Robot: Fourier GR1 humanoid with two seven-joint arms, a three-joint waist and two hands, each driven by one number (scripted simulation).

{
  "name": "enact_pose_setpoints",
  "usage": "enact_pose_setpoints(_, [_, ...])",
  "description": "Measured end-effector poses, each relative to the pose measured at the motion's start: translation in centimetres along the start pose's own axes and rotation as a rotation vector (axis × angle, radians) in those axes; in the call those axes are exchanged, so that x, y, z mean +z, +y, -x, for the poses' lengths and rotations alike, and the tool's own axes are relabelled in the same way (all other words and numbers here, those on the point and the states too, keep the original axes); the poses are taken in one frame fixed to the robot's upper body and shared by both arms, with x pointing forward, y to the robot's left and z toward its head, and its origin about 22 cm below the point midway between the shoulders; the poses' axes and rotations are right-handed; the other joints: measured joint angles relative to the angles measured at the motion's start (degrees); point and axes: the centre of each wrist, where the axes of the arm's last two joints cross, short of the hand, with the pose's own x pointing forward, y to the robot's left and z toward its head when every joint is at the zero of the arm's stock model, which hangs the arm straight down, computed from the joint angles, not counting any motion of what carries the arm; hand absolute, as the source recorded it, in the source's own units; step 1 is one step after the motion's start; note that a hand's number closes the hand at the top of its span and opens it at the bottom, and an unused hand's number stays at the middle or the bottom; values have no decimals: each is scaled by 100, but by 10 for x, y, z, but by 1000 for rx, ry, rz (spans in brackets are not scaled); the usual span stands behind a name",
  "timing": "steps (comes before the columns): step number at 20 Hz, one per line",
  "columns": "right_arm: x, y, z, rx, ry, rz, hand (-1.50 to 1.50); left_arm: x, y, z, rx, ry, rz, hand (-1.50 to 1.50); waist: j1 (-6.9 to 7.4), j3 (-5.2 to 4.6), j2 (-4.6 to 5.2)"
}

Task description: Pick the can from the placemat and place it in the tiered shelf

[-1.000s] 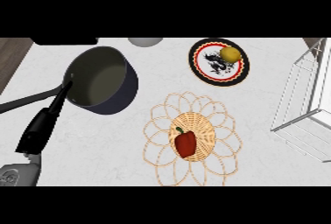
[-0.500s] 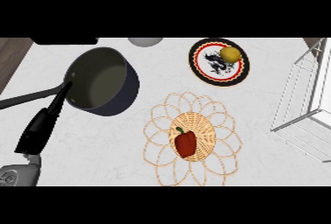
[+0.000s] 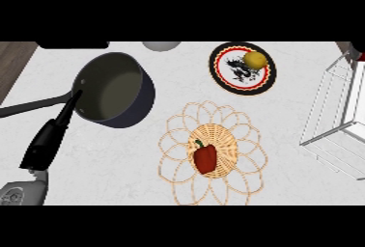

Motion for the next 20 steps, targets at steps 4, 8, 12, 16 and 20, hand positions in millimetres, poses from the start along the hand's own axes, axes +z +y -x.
enact_pose_setpoints(4, [-3, 14, 15, -29, 36, -2, 150, 3, -1, 0, -10, 1, -3, 0, 5, -5, -6])
enact_pose_setpoints(8, [-6, 25, 35, -127, 74, -9, -150, 2, 2, 3, -12, 4, -3, 0, -6, -26, -23])
enact_pose_setpoints(12, [-5, 21, 42, -238, 53, 29, -150, -4, 4, 3, -11, 5, -3, 0, -8, -16, -12])
enact_pose_setpoints(16, [7, 12, 43, -399, 19, 144, -150, -2, 2, 5, -9, 3, -4, 0, -21, -5, -16])
enact_pose_setpoints(20, [10, -19, 58, -502, 32, 310, -150, 3, 4, 6, -9, 6, -7, 0, -52, -7, -26])
